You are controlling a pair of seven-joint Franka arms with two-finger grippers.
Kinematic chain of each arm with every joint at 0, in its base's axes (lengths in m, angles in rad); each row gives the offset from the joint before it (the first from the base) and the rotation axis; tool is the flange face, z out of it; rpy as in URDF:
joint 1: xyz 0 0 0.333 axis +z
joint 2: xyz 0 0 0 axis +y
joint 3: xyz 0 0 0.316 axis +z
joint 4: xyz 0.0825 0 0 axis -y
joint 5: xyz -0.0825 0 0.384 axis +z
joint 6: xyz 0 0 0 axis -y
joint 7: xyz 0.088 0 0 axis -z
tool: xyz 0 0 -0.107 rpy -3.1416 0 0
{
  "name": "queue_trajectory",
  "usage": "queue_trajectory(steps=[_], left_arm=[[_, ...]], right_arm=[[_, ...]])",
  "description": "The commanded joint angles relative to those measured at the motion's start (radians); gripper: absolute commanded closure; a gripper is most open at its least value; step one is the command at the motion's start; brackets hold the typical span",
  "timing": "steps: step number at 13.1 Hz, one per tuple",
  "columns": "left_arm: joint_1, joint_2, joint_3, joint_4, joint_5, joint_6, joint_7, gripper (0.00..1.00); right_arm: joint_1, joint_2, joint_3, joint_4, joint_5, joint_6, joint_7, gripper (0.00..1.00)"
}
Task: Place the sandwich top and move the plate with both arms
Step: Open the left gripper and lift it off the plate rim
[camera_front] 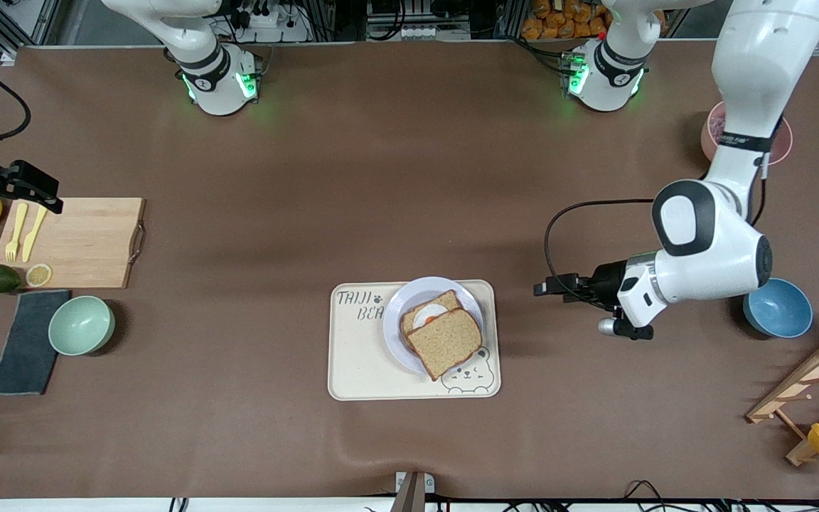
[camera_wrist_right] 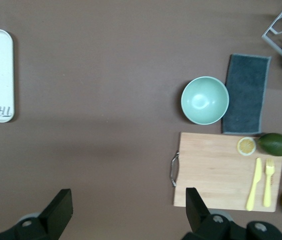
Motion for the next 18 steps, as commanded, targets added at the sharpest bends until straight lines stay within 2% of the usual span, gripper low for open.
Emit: queue_trajectory(steps=[1,3,6,9,14,18], left_arm=[[-0.003,-0.075,0.014,0.046,0.184,-0.146,-0.111,0.00],[0.000,-0.081,0.013,0.170,0.385,-0.301,-0.133,0.00],[0.004,-0.092,0.043,0.311,0.447,-0.502,-0.181,0.00],[-0.003,-0.193,0.037,0.319,0.625,-0.562,-0.227,0.00],[0.006,-0.270,0.052,0.319,0.705,-0.606,-0.235,0.00],[0.020,-0.305,0.051,0.316,0.690,-0.606,-0.279,0.00]], right_arm=[[-0.018,-0.019,0.013,-0.012,0.024,-0.009,0.026,0.00],[-0.018,-0.019,0.013,-0.014,0.025,-0.010,0.026,0.00],[-0.016,-0.019,0.013,-0.014,0.025,-0.010,0.026,0.00],[-0.016,-0.018,0.013,-0.014,0.025,-0.010,0.026,0.00],[-0.016,-0.018,0.013,-0.014,0.027,-0.010,0.025,0.00],[-0.022,-0.018,0.013,-0.012,0.033,-0.012,0.020,0.00]])
